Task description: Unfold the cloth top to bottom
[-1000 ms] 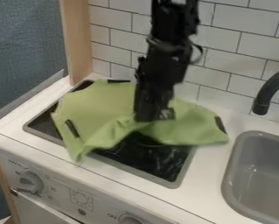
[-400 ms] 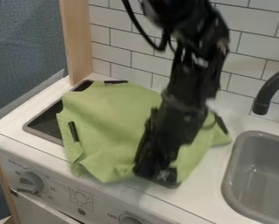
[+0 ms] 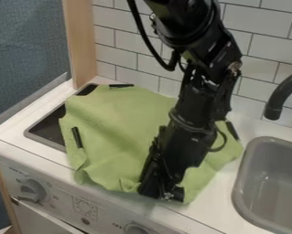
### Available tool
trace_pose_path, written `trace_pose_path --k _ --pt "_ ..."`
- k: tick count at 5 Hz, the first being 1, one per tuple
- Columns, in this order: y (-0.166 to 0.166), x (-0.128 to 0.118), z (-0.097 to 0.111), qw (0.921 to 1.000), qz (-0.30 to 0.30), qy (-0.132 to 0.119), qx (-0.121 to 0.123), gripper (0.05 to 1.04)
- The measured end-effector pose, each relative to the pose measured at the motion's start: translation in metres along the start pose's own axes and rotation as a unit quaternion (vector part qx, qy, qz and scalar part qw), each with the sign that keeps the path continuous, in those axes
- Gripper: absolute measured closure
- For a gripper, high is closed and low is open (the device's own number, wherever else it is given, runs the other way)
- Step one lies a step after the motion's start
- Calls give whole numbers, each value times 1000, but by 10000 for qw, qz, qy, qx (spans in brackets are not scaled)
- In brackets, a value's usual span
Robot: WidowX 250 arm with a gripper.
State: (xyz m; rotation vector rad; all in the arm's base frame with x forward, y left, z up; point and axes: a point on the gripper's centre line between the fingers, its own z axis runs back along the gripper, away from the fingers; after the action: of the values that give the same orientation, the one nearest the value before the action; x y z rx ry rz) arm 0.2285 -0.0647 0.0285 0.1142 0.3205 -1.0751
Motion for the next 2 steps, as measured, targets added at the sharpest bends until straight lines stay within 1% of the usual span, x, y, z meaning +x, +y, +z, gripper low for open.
trace_pose_path --k 1,2 --pt "-2 1 0 10000 2 -46 -52 603" --pt "-3 1 0 9999 68 -38 -109 316"
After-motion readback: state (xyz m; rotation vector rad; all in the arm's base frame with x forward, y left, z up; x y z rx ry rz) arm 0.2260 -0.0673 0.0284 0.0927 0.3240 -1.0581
